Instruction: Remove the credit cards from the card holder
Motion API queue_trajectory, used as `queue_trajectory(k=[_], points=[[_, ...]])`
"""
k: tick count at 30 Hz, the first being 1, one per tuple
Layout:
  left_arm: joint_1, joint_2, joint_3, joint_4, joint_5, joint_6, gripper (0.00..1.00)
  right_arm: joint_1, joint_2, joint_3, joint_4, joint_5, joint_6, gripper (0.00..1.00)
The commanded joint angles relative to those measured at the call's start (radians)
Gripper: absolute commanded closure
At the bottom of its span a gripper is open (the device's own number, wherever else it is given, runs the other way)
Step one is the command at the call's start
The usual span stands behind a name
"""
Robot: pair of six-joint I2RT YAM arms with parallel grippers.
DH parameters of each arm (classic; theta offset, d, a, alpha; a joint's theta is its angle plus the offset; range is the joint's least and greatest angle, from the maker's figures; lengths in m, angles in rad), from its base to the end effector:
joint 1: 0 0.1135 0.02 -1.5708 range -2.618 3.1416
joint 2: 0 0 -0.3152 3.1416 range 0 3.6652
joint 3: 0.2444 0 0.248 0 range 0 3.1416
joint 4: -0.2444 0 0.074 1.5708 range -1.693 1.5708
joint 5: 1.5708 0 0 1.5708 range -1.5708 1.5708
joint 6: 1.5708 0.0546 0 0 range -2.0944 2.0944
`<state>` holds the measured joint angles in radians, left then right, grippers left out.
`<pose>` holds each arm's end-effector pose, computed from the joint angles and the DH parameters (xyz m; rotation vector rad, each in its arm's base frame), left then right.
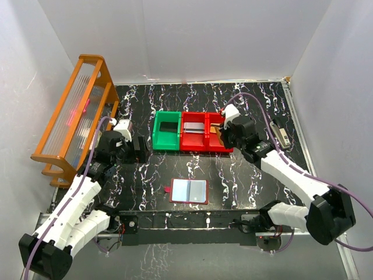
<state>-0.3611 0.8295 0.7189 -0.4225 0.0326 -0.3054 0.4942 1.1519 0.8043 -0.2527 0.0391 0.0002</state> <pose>0.1525 -0.0595 0.3137 0.0793 2.1321 -0.4314 0.2163 0.1141 0.3033 -0.5113 2.1198 0.2400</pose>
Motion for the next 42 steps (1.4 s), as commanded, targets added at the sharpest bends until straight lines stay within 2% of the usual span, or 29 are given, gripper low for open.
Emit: queue_trajectory(k=[1,5,9,11,12,13,14,15,18,22,29,31,33,34,38,42], points=[[0.007,0.002,-0.015,0.048,-0.047,0.04,0.01,-0.023,0.067,0.084,0.076,0.05,-0.014,1.0],[0.006,0.016,-0.007,0.04,-0.049,0.047,0.01,-0.044,0.173,0.137,0.056,0.015,-0.014,1.0],[0.006,0.002,-0.018,0.056,-0.035,0.052,0.01,-0.047,0.283,0.19,0.075,0.086,-0.014,1.0],[0.007,-0.005,-0.02,0.06,-0.034,0.055,0.01,-0.051,0.329,0.203,0.142,0.121,-0.014,1.0],[0.007,-0.006,-0.019,0.062,-0.034,0.055,0.01,-0.053,0.346,0.209,0.167,0.12,-0.366,1.0],[0.007,-0.006,-0.021,0.062,-0.034,0.058,0.01,-0.055,0.362,0.218,0.182,0.111,-0.698,0.52],[0.006,-0.006,-0.021,0.061,-0.034,0.059,0.01,-0.054,0.378,0.229,0.193,0.109,-0.761,0.97],[0.007,-0.006,-0.02,0.06,-0.034,0.061,0.01,-0.054,0.398,0.241,0.197,0.112,-0.787,1.0],[0.007,-0.006,-0.018,0.06,-0.033,0.063,0.01,-0.056,0.454,0.265,0.23,0.16,-0.851,1.0],[0.006,-0.009,-0.019,0.062,-0.027,0.066,0.01,-0.063,0.486,0.29,0.244,0.115,-0.887,1.0],[0.007,-0.004,-0.02,0.064,-0.021,0.066,0.01,-0.078,0.447,0.338,0.189,-0.005,-0.58,1.0],[0.006,0.002,-0.02,0.064,-0.017,0.068,0.01,-0.078,0.443,0.366,0.136,-0.007,-0.42,0.94],[0.006,0.008,-0.019,0.064,-0.011,0.069,0.01,-0.078,0.456,0.409,0.07,0.035,-0.212,0.72],[0.005,0.011,-0.019,0.064,-0.007,0.069,0.01,-0.078,0.471,0.429,0.006,0.059,-0.11,0.68],[0.006,0.025,-0.017,0.064,0.007,0.071,0.01,-0.08,0.561,0.563,-0.269,0.077,0.166,0.68],[0.007,0.035,-0.016,0.062,0.013,0.072,0.01,-0.079,0.605,0.563,-0.334,0.078,0.326,0.65]])
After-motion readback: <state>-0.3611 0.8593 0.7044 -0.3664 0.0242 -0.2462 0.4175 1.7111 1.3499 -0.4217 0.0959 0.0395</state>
